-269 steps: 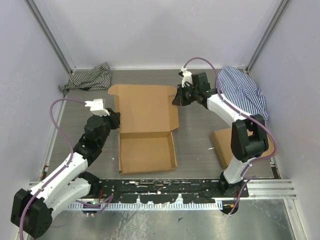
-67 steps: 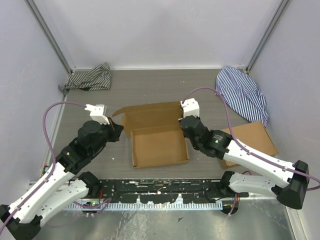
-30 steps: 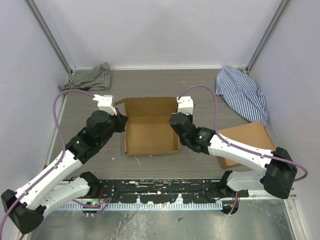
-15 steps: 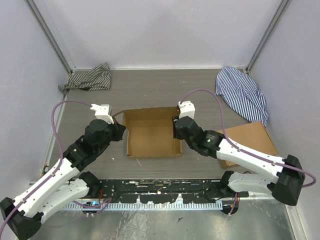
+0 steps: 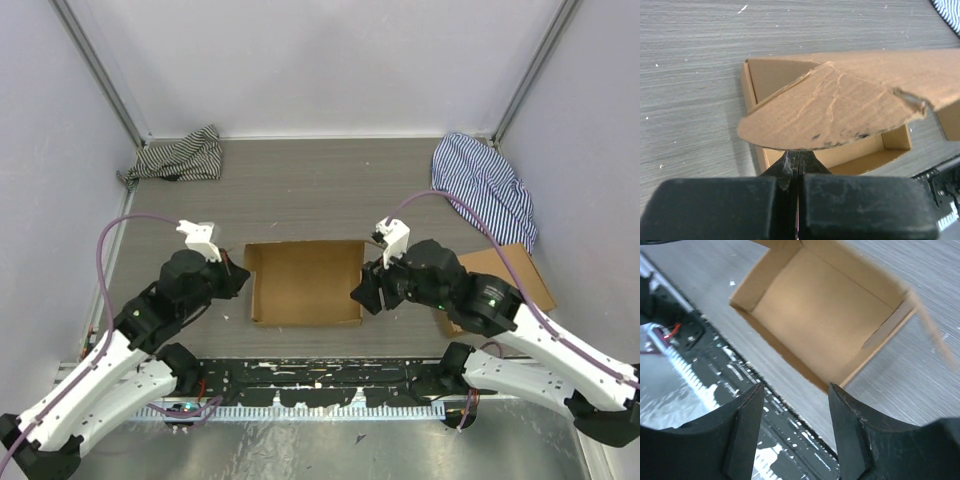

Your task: Fold the paper box

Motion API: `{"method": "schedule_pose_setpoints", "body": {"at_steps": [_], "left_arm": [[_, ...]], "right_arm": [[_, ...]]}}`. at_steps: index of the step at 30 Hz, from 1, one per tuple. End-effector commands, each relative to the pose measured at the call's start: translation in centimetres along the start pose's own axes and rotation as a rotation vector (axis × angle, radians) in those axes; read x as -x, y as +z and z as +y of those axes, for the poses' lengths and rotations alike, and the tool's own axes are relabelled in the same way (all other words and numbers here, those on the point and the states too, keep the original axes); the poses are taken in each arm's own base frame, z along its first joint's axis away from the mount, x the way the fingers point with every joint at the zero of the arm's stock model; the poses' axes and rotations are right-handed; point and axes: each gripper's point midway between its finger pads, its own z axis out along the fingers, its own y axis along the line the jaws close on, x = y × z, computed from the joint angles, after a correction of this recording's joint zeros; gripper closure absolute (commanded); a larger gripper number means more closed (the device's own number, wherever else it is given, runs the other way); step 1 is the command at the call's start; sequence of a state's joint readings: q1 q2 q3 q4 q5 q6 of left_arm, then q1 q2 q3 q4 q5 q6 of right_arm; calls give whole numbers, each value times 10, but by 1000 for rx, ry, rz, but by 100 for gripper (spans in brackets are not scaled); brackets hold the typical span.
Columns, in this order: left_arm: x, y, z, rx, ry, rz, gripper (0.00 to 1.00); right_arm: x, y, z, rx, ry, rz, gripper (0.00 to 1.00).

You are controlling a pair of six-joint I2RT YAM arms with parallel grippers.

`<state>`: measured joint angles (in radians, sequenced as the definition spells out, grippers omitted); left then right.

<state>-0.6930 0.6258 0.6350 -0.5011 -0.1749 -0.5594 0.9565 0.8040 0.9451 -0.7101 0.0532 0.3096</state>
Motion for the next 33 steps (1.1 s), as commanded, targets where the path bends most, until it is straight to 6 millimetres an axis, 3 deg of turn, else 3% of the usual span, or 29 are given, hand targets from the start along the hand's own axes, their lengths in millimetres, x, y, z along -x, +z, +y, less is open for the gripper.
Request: {"method": "schedule_pose_setpoints", "body": {"at_steps": [1,6,11,15,19,20,22,25,27,30,33], "left_arm": [[-15,-31,-10,-96,-21,62,100],[-8,-71,-43,-338,-42,14,100],[13,-103,-60,-462,-57,-89,97],[9,-94,-47,-386,-60,-80,100],[3,-83,-47,-355,-68,-24,96],[6,-81,-45,-333,-74,-29,93],[16,-79,-34,-254,-87,-61,75],[33,-80,-16,-127,-100,-112,50],[42,-75,-5,-35,-119,-132,33],[43,-55,8,105,-138,-90,21],[36,-29,15,224,-112,2,19]], "right_arm": [[26,-36,46,254,-49,-92,40],[59,-49,51,262,-50,-205,41],[71,-48,62,304,-60,-222,43],[69,-47,63,312,-53,-220,43],[70,-49,49,240,-42,-251,42],[71,-49,42,201,-33,-267,40],[74,-48,22,94,-13,-299,34],[74,-38,-15,-105,20,-326,19],[72,-24,-35,-233,53,-315,4],[67,14,-64,-409,22,-221,0],[72,59,-87,-440,19,-84,0]]}}
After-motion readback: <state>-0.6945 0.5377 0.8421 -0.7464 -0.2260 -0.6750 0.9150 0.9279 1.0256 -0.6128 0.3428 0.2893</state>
